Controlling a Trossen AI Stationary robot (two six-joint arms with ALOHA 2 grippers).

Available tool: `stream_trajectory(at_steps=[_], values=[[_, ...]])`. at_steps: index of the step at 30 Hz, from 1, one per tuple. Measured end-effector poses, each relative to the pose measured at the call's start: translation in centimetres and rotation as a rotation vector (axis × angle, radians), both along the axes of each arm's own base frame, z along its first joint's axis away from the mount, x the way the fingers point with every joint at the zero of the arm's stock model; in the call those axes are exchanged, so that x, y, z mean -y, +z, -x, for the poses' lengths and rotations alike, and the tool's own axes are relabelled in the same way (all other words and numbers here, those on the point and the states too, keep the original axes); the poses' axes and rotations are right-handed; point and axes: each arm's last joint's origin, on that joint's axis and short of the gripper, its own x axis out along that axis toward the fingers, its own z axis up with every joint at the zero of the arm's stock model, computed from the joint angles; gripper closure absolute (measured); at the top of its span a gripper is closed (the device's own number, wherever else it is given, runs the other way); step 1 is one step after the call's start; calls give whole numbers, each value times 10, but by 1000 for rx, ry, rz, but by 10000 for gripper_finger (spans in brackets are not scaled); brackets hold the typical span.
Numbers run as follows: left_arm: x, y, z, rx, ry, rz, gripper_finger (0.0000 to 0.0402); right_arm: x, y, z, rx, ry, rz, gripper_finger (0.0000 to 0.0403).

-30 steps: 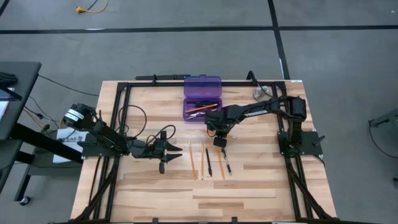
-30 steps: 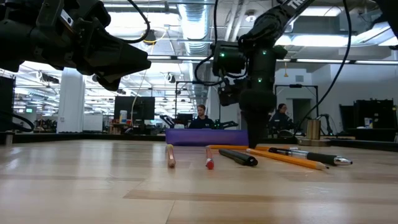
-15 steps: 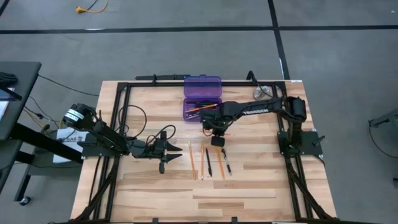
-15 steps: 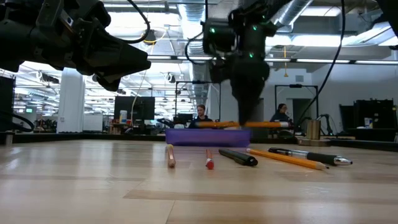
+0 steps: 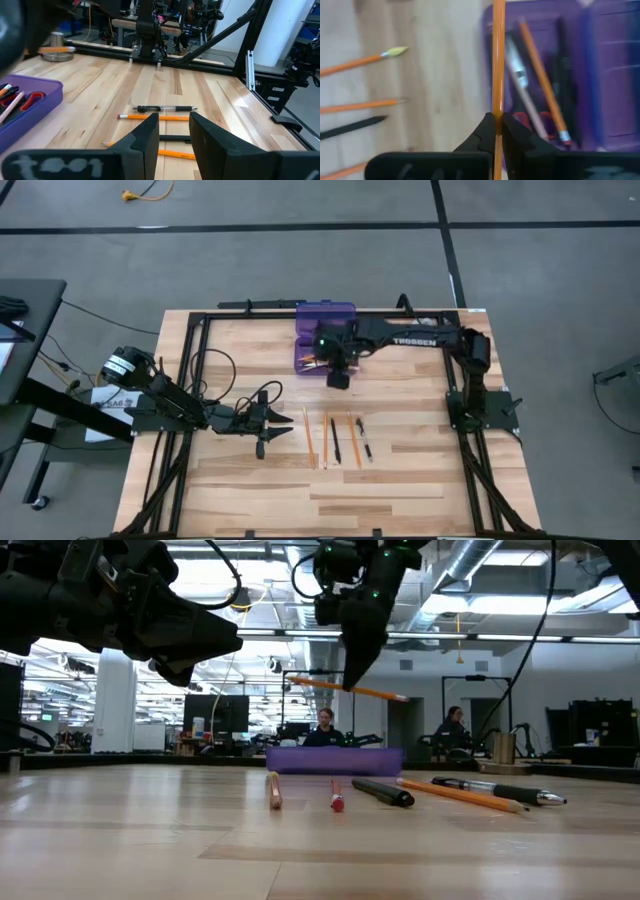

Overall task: Pick & place school supplies into a supply box
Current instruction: Put the orange pencil into the violet supply box

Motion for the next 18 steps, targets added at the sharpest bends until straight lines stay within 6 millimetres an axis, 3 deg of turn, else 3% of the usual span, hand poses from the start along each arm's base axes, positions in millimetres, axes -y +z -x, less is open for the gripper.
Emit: stream_trajectory(at_steps=[4, 10, 18], values=[[0, 0, 0, 0, 0, 0, 306, 25, -5, -1, 35, -23, -4, 401], [0, 0, 0, 0, 0, 0, 306, 57, -31, 1, -19, -68, -71, 400], [0, -1, 0, -5, 0, -3, 306, 69, -63, -5, -91, -64, -86, 388]])
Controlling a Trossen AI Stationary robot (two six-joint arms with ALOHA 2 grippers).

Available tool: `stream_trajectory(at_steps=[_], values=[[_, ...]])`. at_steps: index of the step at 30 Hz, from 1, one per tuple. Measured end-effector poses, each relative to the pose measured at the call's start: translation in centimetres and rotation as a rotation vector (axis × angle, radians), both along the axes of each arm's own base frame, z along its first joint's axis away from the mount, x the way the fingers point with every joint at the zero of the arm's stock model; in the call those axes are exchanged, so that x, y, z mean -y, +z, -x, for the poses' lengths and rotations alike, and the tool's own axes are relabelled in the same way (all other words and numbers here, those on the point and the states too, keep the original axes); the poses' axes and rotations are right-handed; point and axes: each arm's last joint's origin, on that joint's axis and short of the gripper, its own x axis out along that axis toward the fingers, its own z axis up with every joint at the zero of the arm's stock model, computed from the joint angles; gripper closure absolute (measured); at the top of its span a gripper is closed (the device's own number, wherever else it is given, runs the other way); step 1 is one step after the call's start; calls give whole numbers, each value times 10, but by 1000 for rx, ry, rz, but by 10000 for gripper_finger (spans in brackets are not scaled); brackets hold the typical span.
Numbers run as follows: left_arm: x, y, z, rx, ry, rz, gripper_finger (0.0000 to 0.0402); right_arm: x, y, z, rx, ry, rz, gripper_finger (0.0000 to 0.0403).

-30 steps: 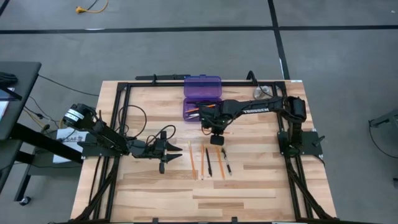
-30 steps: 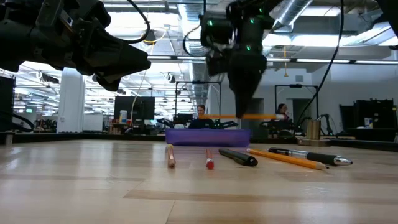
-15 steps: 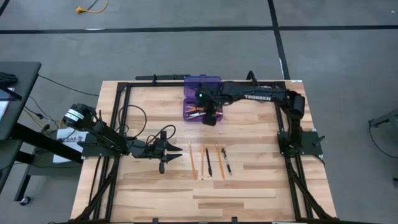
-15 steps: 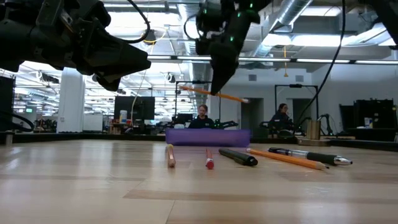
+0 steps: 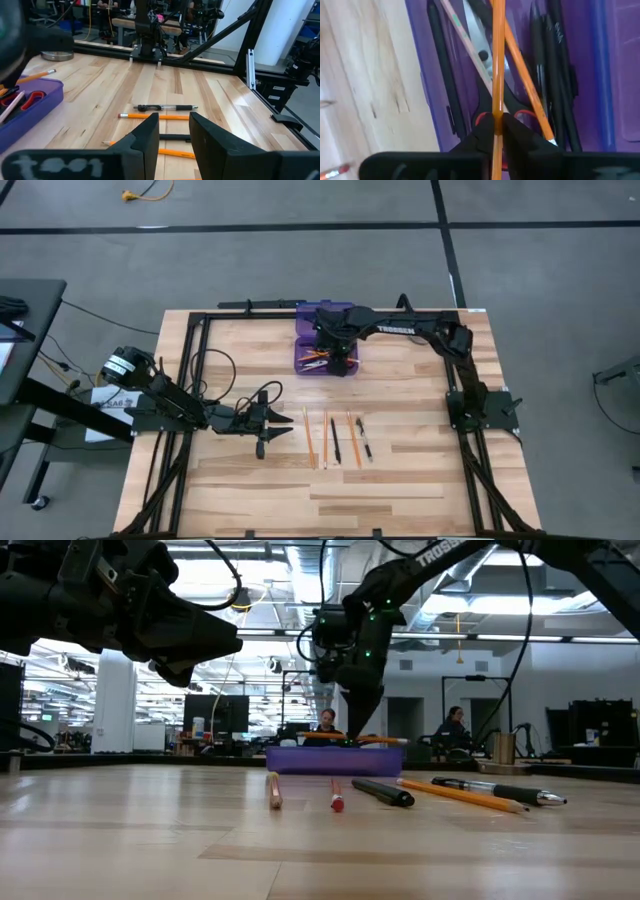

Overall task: Pick & place school supplies into a supply box
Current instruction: Put the orange pencil into the violet supply box, then put the transparent pen into the violet supply box

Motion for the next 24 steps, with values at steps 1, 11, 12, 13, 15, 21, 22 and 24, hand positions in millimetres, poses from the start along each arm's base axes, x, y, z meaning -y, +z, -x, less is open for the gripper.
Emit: stream_trajectory(at_steps=[1, 11, 12, 13, 15, 21, 22, 24], values=[[0, 0, 0, 0, 0, 0, 306, 0, -2, 0, -6, 0, -2, 383], [0, -1, 0, -7, 0, -3, 306, -5, 3, -2, 9, 8, 6, 305], [0, -1, 0, -7, 0, -3, 306, -4, 3, -1, 8, 8, 6, 295], [0, -1, 0, -8, 0, -4, 306, -4, 3, -1, 8, 13, 9, 285], [0, -1, 0, -14, 0, -6, 306, -3, 3, -2, 9, 27, 33, 267], [-3, -2, -1, -23, 27, -74, 306, 5, 13, 1, -67, -25, 192, 242], [-4, -1, -1, -12, 48, -89, 306, 5, 16, 2, -83, -35, 201, 242], [-8, 2, -2, 15, 91, -120, 306, 5, 24, 5, -120, -67, 199, 243]])
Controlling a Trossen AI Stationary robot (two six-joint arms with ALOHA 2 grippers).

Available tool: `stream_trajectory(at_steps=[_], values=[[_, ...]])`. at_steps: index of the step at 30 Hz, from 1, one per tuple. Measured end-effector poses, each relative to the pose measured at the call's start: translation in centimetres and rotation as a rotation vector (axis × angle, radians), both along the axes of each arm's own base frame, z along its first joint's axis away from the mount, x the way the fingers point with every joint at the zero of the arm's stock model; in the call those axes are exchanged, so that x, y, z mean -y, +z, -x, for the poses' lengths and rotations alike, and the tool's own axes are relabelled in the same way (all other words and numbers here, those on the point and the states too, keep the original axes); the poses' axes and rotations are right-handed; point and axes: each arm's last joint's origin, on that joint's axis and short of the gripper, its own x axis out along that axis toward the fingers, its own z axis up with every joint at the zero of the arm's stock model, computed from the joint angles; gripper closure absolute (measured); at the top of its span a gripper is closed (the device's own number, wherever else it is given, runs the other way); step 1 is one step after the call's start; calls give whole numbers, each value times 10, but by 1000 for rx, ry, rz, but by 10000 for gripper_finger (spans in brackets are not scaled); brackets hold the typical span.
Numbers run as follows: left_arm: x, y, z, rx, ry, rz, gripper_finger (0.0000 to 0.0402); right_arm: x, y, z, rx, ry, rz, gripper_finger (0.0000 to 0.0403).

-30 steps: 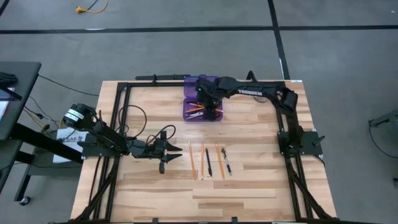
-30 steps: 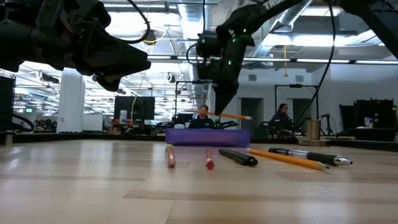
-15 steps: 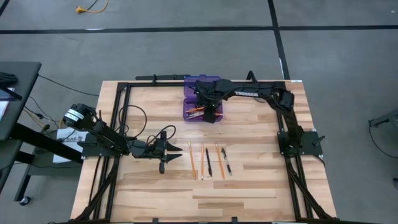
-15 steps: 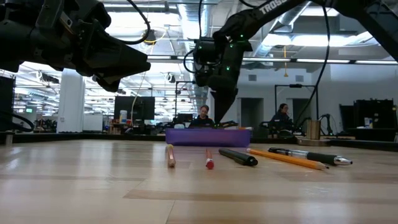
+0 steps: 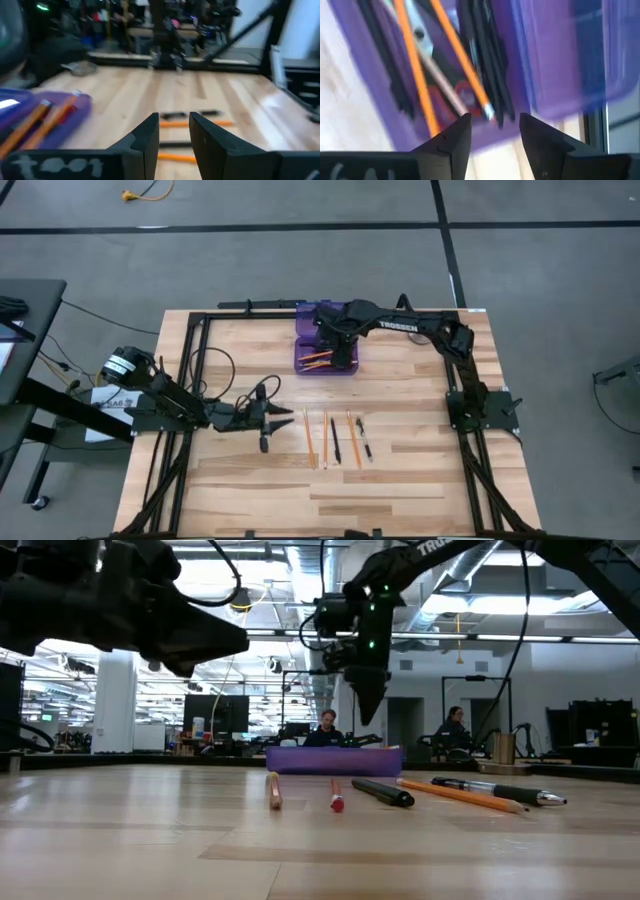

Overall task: Pick & place school supplies into a supply box
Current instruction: Put the transparent pen into the violet supply box

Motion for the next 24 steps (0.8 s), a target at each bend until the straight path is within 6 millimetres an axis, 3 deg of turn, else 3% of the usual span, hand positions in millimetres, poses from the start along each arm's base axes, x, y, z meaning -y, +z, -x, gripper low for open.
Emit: stream_trajectory(at_steps=[9, 16, 24], values=[[-14, 4, -4, 9, 85, -142, 306, -32, 30, 10, -137, -141, -74, 269], [-27, 27, 10, 72, 142, -138, 306, -100, 38, 16, -271, -219, -108, 282], [-27, 60, 42, -6, -377, 11, 306, -202, 52, 16, -154, -202, -139, 280]])
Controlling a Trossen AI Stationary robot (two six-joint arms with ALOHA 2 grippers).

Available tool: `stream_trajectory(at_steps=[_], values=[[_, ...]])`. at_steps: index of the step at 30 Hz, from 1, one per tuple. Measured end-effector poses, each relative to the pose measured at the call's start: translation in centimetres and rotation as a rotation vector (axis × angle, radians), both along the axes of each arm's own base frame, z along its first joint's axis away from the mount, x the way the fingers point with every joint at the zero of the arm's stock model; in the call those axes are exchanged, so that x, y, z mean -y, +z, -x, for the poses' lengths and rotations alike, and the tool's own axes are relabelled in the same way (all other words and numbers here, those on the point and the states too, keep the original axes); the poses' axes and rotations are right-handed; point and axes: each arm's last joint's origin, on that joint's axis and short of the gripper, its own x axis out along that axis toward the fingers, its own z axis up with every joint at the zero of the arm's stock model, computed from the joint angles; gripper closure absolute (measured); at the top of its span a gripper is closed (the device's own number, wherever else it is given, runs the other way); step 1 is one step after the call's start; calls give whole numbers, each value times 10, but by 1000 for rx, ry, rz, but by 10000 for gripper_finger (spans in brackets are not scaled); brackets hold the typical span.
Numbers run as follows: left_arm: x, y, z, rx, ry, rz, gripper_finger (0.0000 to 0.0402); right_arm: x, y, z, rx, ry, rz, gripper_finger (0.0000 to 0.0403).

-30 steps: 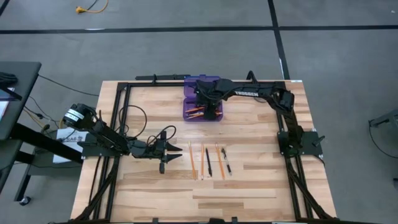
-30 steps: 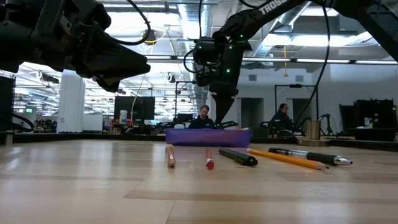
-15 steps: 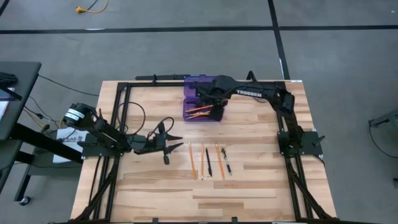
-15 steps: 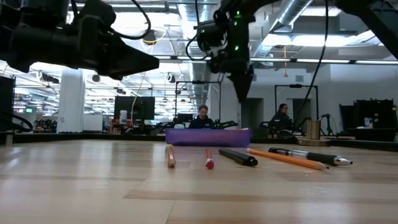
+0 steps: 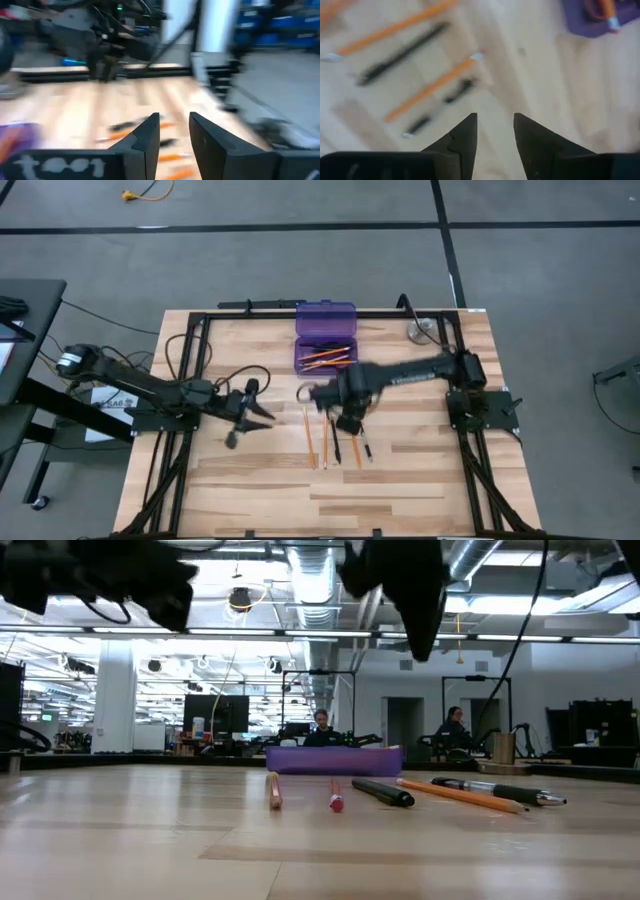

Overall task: Pick & place school supplies into a supply box
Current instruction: Put the transparent pen into the violet supply box

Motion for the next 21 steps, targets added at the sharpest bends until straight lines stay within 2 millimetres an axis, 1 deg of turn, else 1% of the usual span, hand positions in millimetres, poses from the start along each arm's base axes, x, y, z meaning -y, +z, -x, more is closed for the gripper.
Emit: stream_trajectory(at_steps=[3, 7, 9, 12, 15, 18, 21], values=[[1, 5, 12, -25, -80, 41, 306, -36, 0, 0, 80, -11, 36, 280], [1, 9, 19, -25, -76, 69, 306, -76, 1, 5, 188, -28, 99, 282], [2, 11, 20, -14, -79, 72, 306, -93, 0, 6, 246, -61, 92, 283], [2, 11, 20, -16, -82, 71, 306, -119, -6, 9, 323, -100, 54, 288], [2, 10, 20, -23, -82, 62, 306, -145, -16, 17, 380, -125, 28, 294], [2, 8, 20, -32, -82, 47, 306, -162, -33, 29, 410, -193, 65, 296], [2, 8, 20, -38, -81, 40, 306, -166, -51, 40, 434, -290, 142, 297]])
